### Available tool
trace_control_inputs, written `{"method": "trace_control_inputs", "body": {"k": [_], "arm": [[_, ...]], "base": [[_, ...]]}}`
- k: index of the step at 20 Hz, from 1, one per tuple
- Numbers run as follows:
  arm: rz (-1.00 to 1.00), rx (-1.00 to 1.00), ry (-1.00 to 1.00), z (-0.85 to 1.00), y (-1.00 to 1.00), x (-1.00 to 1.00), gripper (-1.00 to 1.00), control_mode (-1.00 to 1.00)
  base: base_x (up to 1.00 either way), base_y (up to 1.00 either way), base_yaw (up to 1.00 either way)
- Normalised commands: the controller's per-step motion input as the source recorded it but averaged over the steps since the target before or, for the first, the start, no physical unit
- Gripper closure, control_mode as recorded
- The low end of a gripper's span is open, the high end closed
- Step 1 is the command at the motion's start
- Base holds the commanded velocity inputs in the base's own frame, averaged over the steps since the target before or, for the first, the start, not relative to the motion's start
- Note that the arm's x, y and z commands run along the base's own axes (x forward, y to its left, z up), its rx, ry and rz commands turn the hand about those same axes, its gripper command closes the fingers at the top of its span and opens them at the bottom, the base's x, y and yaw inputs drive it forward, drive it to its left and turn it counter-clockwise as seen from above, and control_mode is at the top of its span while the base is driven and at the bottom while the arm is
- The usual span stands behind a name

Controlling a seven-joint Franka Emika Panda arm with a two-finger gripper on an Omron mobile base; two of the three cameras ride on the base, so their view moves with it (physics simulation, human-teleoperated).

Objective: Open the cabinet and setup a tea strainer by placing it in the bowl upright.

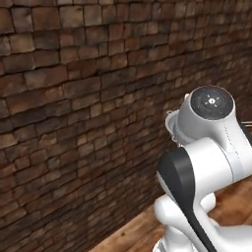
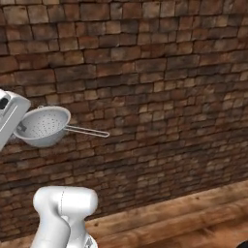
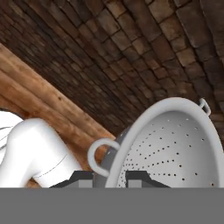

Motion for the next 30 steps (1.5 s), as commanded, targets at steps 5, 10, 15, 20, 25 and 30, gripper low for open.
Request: {"method": "trace_control_inputs", "body": {"k": [5,10,15,20,25,30], "arm": [[0.00,0.00,0.00,0.00,0.00,0.00,1.00,1.00],[0.00,0.00,0.00,0.00,0.00,0.00,1.00,1.00],[0.00,0.00,0.00,0.00,0.00,0.00,1.00,1.00],[0.00,0.00,0.00,0.00,0.00,0.00,1.00,1.00],[0.00,0.00,0.00,0.00,0.00,0.00,1.00,1.00],[0.00,0.00,0.00,0.00,0.00,0.00,1.00,1.00]], "base": [[0.65,0.07,-0.45],[0.49,0.00,-0.67],[0.33,0.03,-0.77],[0.75,0.48,-0.62],[1.00,0.53,-0.47],[1.00,0.02,-0.38]]}}
